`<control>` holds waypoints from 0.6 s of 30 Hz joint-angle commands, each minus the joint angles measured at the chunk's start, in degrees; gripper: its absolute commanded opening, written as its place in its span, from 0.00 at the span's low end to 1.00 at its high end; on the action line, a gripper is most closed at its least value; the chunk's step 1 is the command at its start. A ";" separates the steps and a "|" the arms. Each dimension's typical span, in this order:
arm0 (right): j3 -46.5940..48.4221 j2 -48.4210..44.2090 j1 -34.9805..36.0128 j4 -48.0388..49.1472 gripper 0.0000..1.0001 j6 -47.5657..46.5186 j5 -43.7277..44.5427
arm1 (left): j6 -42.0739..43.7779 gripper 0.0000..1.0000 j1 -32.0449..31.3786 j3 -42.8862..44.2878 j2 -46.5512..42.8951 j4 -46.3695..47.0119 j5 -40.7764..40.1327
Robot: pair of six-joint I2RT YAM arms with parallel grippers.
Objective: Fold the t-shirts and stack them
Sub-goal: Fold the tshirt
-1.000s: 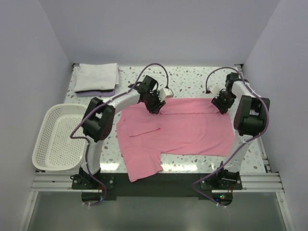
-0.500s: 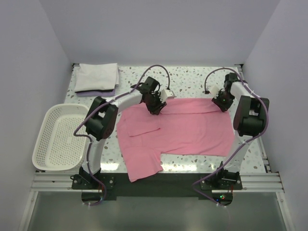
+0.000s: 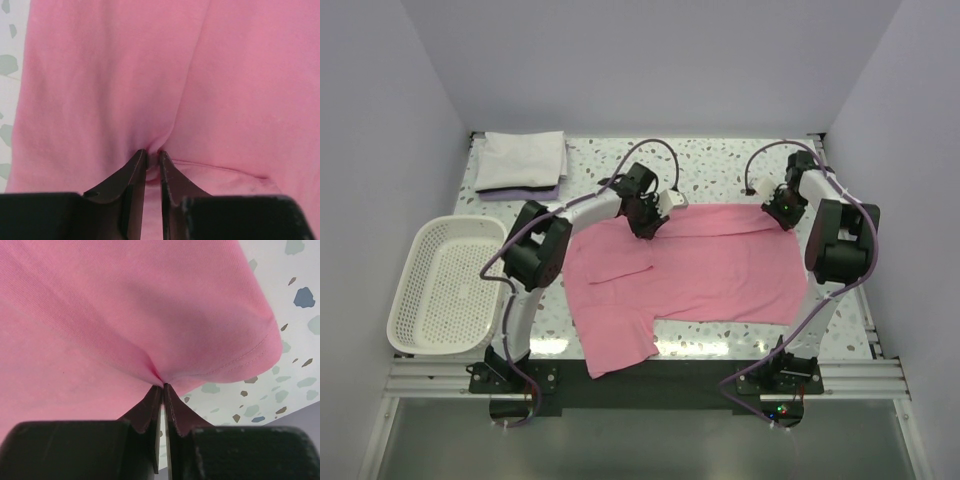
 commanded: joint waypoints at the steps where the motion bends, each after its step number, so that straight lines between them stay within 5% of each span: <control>1: 1.26 -3.11 0.05 -0.32 0.07 -1.09 1.20 | 1.10 0.20 -0.30 0.75 0.52 -0.06 -0.63; 6: 1.70 -3.28 0.05 -0.85 0.00 -1.09 1.47 | 1.63 0.00 -0.30 -0.48 -1.58 0.81 -1.07; 18: -0.41 -7.32 0.05 -2.43 0.00 -2.49 1.91 | 1.71 0.00 0.05 -5.48 -8.80 1.43 0.42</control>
